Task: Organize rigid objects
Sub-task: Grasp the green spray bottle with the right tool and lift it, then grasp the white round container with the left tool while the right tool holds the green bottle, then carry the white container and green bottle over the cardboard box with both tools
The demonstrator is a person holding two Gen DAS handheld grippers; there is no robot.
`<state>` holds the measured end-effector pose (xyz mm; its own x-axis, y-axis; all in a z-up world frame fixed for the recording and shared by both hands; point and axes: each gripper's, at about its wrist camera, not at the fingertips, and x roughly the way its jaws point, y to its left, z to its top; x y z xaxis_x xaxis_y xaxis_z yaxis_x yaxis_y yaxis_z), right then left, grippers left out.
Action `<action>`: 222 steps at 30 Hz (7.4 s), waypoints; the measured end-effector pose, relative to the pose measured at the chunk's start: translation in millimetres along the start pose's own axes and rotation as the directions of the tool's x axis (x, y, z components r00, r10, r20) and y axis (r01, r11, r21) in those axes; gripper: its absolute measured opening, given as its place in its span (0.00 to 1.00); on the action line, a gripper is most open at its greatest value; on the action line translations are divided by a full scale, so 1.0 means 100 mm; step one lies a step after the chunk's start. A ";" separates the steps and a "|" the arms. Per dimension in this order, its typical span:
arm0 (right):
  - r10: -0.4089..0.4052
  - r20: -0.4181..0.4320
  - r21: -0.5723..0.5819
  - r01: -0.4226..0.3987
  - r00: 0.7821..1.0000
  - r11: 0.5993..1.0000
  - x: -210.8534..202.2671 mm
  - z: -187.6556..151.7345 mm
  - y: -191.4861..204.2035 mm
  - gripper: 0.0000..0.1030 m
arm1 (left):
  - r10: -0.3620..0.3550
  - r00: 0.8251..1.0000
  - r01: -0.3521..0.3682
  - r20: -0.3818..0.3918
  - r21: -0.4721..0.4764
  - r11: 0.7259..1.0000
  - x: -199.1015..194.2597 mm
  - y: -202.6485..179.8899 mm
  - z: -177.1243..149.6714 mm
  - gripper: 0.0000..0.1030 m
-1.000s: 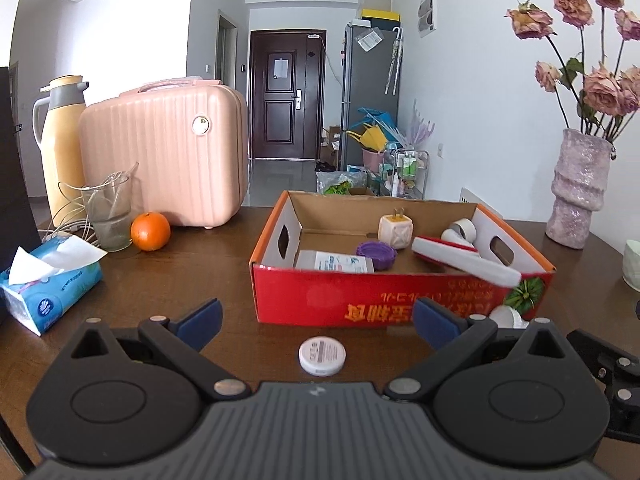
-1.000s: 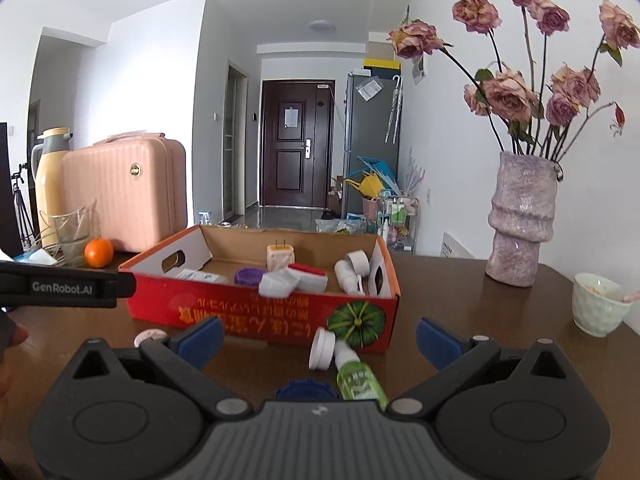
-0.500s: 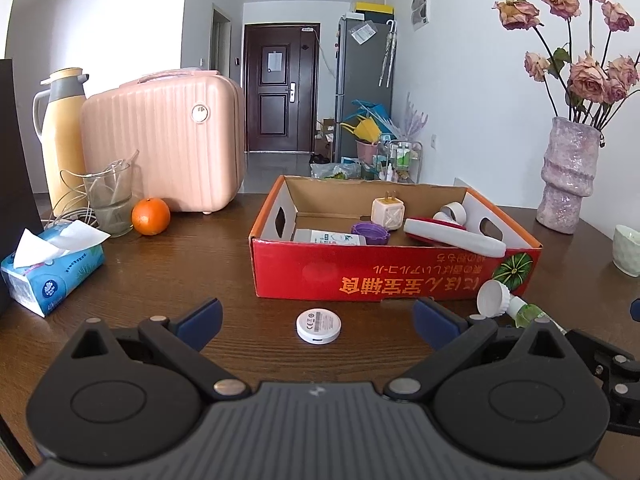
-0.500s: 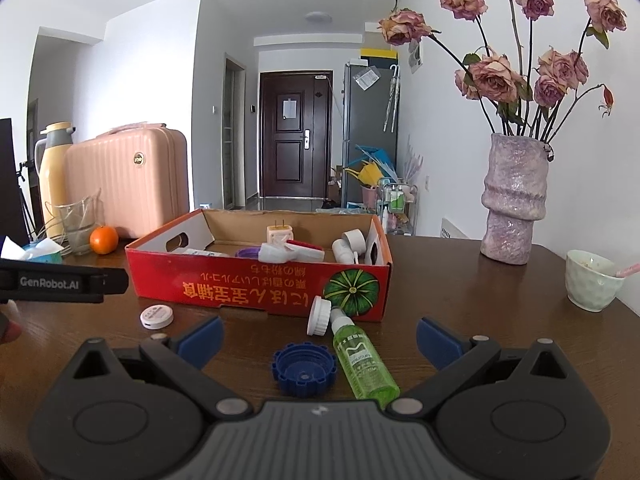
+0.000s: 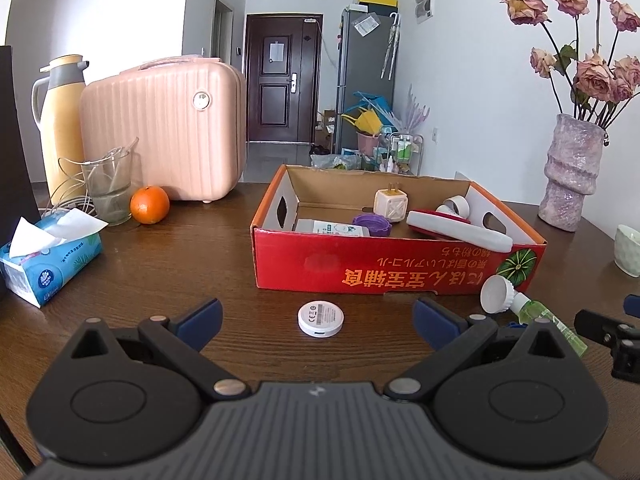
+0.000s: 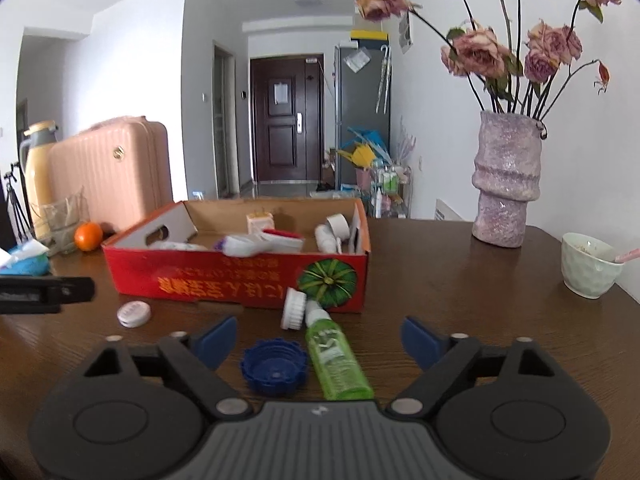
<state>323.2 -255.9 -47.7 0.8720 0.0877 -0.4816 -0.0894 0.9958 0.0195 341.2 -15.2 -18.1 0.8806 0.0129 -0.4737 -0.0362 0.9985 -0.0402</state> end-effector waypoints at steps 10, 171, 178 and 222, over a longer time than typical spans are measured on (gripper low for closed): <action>0.013 -0.140 0.017 -0.010 0.990 1.000 0.45 -0.01 -0.21 0.61 | 0.004 1.000 -0.004 -0.013 0.005 1.000 0.04 -0.01 -0.01 1.00; 0.034 0.119 0.169 -0.054 0.992 0.984 -0.09 -0.02 -0.20 0.30 | 0.005 0.999 -0.004 0.045 -0.028 1.000 0.09 0.02 0.18 0.39; 0.054 0.140 0.173 -0.078 0.989 0.982 -0.18 -0.04 -0.07 0.30 | -0.014 0.996 0.017 0.085 -0.042 0.999 -0.12 0.03 0.18 0.39; 0.083 0.191 0.203 -0.122 0.978 0.971 0.55 0.62 0.10 0.30 | -0.057 0.992 0.061 0.114 -0.028 0.998 0.37 -0.26 0.70 0.39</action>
<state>399.6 -239.5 -19.9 0.9374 0.1732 -0.3021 -0.0952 0.9620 0.2559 407.5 -37.3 26.6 0.9292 -0.0385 -0.3675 0.0043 0.9956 -0.0934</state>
